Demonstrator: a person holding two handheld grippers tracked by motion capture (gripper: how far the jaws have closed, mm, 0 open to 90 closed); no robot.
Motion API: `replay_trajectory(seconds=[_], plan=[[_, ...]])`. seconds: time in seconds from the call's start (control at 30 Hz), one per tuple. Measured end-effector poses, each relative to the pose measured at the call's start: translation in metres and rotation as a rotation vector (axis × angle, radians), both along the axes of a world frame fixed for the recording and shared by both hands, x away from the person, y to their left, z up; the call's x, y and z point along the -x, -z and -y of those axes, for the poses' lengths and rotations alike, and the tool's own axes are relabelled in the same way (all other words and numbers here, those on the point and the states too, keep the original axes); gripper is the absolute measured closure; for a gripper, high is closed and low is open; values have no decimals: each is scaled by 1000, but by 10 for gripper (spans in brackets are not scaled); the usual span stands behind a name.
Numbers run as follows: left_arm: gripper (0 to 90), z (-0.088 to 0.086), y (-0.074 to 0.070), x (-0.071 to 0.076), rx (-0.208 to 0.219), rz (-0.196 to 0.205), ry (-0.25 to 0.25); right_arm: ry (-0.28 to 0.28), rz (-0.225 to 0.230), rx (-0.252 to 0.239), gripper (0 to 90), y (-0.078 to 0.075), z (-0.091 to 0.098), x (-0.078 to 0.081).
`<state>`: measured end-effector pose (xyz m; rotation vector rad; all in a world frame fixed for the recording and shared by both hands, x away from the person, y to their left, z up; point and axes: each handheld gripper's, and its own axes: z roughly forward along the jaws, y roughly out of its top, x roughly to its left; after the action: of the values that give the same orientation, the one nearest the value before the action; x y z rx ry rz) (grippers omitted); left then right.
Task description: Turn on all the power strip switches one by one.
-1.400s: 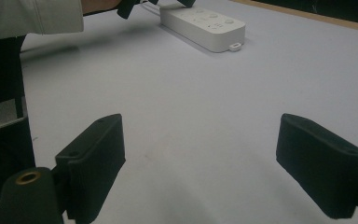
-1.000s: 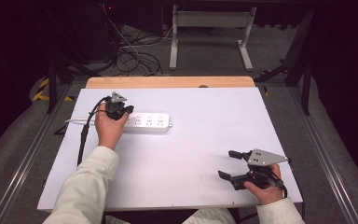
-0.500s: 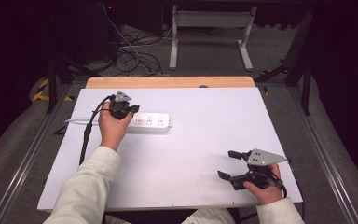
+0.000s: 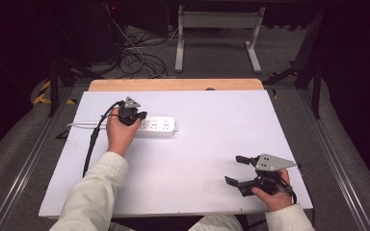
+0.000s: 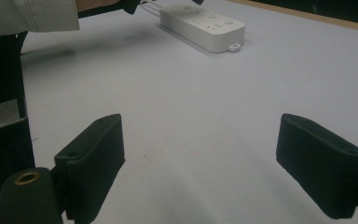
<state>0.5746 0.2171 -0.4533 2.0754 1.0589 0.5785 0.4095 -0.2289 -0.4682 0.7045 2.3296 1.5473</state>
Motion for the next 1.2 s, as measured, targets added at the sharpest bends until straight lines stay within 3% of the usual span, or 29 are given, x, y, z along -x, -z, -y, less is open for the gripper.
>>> replay_trajectory(seconds=[0.13,0.23,0.3,0.73,1.2], plan=[[899,-1,2,-1,-16,-8,-11,-2,0,-4,158,0,0,0],[899,-1,4,-1,-3,-24,-13,-2,-3,0,157,0,0,0],[899,-2,5,-2,-20,-15,-17,-6,-4,3,155,1,-1,0],[899,-3,9,-3,0,-22,-19,-8,-3,2,154,0,-1,1],[899,0,10,-4,-19,-20,-28,-9,0,1,154,0,-1,1]])
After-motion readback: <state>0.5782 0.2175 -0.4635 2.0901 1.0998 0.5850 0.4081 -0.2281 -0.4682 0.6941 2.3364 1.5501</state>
